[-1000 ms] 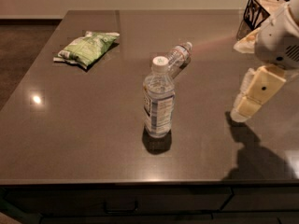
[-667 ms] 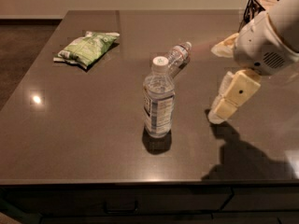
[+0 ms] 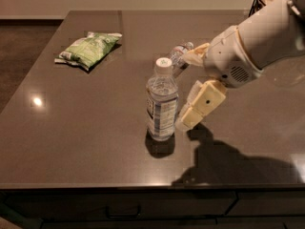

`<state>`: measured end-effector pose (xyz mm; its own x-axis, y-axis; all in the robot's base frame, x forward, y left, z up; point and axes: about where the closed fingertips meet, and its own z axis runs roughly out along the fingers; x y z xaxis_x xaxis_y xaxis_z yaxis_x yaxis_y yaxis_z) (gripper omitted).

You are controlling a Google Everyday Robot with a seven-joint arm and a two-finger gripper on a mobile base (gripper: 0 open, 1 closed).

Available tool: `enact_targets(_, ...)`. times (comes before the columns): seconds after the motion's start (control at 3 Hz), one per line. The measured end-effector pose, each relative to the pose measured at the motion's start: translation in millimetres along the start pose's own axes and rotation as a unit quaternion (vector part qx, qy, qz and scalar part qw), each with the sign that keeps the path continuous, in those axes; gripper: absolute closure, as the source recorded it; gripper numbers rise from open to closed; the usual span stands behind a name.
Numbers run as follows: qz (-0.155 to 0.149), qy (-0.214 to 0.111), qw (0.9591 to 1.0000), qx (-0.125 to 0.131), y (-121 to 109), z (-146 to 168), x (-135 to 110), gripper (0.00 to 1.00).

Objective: Knock blue plastic bottle over

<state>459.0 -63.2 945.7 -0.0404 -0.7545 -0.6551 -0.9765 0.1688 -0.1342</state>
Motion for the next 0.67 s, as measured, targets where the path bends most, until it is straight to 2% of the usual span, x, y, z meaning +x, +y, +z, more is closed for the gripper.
enact_targets(0.33,-0.012,-0.035,0.9991,-0.021,11,18,-21,0.0)
enact_targets(0.67,-0.017,-0.058,0.9974,-0.041,17,29,-32,0.18)
